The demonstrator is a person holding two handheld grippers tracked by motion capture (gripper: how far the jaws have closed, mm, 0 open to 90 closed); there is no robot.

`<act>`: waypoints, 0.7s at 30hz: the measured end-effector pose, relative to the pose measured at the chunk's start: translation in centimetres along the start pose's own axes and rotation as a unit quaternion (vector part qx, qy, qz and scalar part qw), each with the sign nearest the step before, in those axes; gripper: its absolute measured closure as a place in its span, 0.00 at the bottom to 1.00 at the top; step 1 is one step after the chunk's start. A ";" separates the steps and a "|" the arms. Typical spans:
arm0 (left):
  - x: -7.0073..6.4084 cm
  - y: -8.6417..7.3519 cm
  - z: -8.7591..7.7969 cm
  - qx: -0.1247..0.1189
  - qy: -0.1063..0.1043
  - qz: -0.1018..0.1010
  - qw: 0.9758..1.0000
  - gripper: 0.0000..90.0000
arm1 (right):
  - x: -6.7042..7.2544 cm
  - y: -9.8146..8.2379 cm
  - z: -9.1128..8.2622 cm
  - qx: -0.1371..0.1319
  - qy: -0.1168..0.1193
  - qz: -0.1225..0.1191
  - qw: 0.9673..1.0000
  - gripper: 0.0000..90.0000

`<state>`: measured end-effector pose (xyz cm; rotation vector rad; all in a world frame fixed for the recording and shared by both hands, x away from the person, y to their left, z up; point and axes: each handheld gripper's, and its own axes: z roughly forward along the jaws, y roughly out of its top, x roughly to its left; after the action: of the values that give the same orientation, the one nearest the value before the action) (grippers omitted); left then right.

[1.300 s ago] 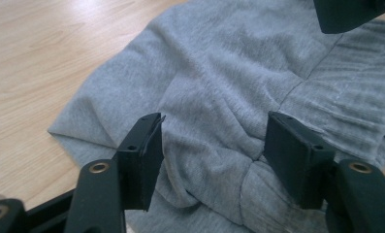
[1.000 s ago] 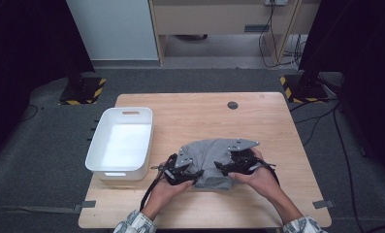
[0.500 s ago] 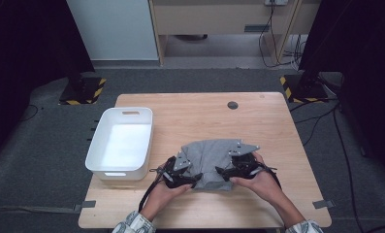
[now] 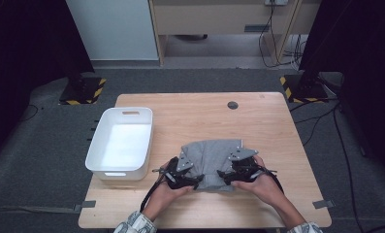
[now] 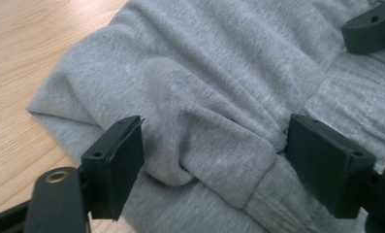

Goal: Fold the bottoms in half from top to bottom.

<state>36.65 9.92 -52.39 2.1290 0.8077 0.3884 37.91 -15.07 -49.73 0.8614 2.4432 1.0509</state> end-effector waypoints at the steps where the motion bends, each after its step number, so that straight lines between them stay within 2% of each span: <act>1: 0.0 0.0 0.0 0.000 0.000 0.000 1.000 0.22 | 0.0 0.0 0.0 0.000 0.000 0.000 1.000 0.16; 5: 0.4 0.6 0.9 0.000 -0.005 -0.007 1.000 0.20 | -0.9 -0.3 0.4 0.005 -0.016 -0.010 1.000 0.16; 11: 1.0 1.3 2.1 -0.004 -0.006 -0.017 1.000 0.20 | -2.3 -0.2 0.7 0.012 -0.028 -0.010 0.999 0.15; 15: 1.4 1.7 2.9 -0.006 -0.008 -0.021 1.000 0.16 | -2.9 -0.4 0.8 0.022 -0.026 -0.002 0.999 0.15; 21: 1.1 2.2 3.6 -0.008 -0.005 -0.023 1.000 0.16 | -3.3 -0.9 0.6 0.022 -0.039 -0.007 0.999 0.15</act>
<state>40.23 7.47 -52.94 2.0923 0.8433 0.3585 40.36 -17.40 -50.53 0.8811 2.4133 0.9432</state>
